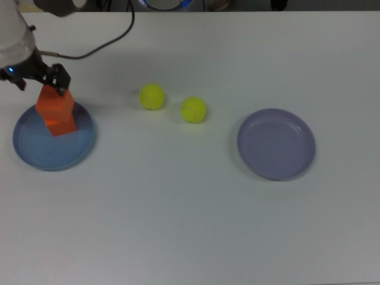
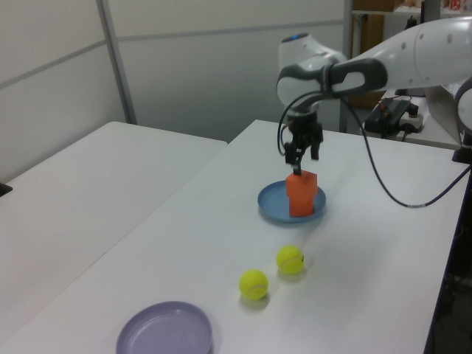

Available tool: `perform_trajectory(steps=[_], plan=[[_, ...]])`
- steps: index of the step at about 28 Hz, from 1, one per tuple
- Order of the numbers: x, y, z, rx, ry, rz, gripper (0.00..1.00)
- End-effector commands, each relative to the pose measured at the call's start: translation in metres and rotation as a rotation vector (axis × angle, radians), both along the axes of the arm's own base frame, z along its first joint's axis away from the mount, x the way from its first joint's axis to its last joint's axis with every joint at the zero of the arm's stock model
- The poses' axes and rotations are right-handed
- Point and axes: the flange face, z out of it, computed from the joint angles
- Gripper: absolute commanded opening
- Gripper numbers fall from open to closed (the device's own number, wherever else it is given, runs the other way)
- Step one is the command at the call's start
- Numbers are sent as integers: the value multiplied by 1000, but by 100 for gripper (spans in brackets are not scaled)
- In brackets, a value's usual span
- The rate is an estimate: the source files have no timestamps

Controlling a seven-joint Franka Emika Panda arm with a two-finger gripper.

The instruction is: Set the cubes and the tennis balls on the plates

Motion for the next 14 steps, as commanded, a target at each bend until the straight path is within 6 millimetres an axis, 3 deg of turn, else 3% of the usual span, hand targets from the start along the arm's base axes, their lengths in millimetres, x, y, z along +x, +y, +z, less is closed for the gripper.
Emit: perform_trajectory(steps=[1,4,8,9,14], plan=[[-22,-3,45,15,-17,48,100],[-36,9,76,38,-10,87,100],[-39,47,95,99,-27,141,100],[-32,81,88,116,-13,191,100],[-28,152,53,134,63,255,100]])
